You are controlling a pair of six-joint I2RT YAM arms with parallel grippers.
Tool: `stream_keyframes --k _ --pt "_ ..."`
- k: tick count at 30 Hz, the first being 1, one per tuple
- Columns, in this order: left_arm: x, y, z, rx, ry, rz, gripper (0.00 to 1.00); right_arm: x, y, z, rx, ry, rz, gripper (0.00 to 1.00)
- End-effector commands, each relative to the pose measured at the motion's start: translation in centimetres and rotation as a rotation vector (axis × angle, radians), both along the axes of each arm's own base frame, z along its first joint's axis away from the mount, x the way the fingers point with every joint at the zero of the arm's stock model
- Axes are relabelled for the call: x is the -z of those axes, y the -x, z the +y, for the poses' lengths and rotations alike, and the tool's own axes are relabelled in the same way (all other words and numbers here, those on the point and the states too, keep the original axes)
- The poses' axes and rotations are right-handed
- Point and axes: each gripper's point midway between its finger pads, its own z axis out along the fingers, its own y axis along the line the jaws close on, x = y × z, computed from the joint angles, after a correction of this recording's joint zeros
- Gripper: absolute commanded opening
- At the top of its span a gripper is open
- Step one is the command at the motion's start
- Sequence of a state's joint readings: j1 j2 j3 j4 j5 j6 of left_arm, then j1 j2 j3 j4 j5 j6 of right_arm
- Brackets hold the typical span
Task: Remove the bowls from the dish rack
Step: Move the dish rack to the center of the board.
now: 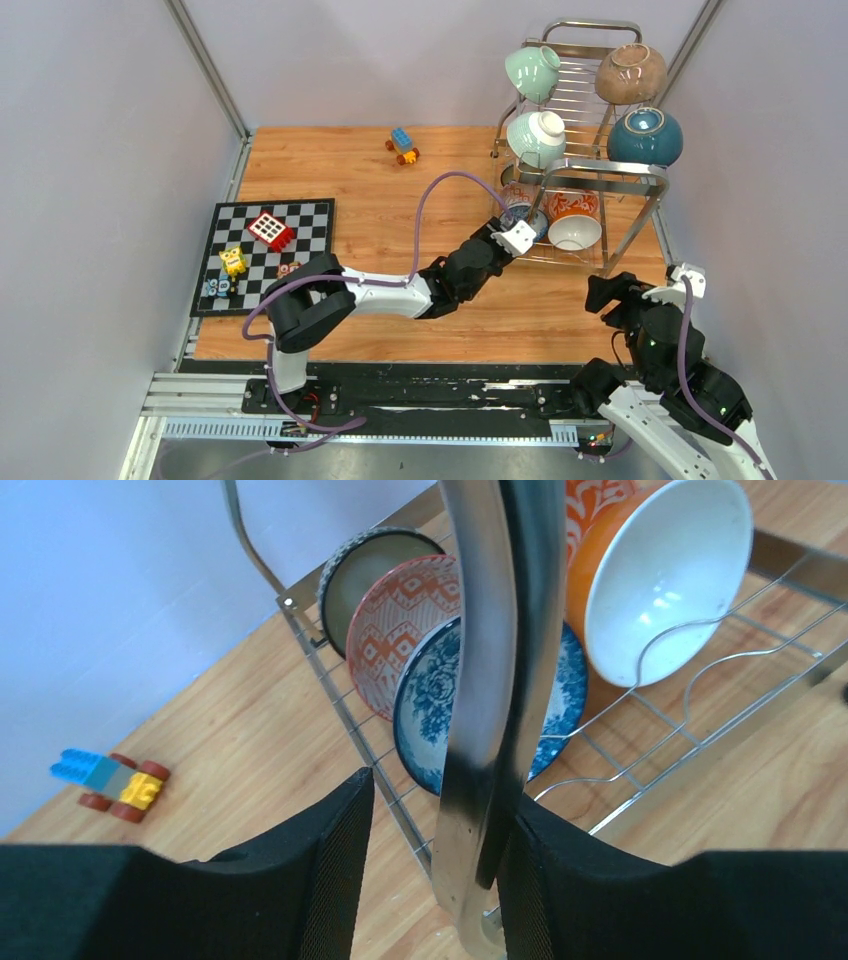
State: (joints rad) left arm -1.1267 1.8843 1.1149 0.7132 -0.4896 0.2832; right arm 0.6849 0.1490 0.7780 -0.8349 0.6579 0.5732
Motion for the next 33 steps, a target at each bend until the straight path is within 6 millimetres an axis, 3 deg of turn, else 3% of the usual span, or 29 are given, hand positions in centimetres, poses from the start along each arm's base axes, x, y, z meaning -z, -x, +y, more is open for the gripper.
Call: stream_keyframes --k 1,10,17,24,33 --pt "-1.3 -0.9 0.4 -0.103 0.021 -0.062 0.45 0.0 0.1 -2.0 0.099 0.028 -0.006 0.73" --pt "-1.6 -0.5 1.0 -0.144 0.031 -0.078 0.25 0.5 -1.4 -3.6 0.246 0.096 -0.05 0.77" --pt "-1.7 0.3 1.2 -0.149 0.013 -0.085 0.0 0.9 -2.7 -4.4 0.355 0.13 -0.093 0.77" --pt "-1.7 0.6 1.7 -0.167 0.018 -0.069 0.0 2.3 -3.7 -5.2 0.504 0.189 -0.083 0.77" --pt "-1.9 0.9 3.8 -0.217 0.019 -0.064 0.0 3.9 -5.6 -5.6 0.58 0.225 0.005 0.79"
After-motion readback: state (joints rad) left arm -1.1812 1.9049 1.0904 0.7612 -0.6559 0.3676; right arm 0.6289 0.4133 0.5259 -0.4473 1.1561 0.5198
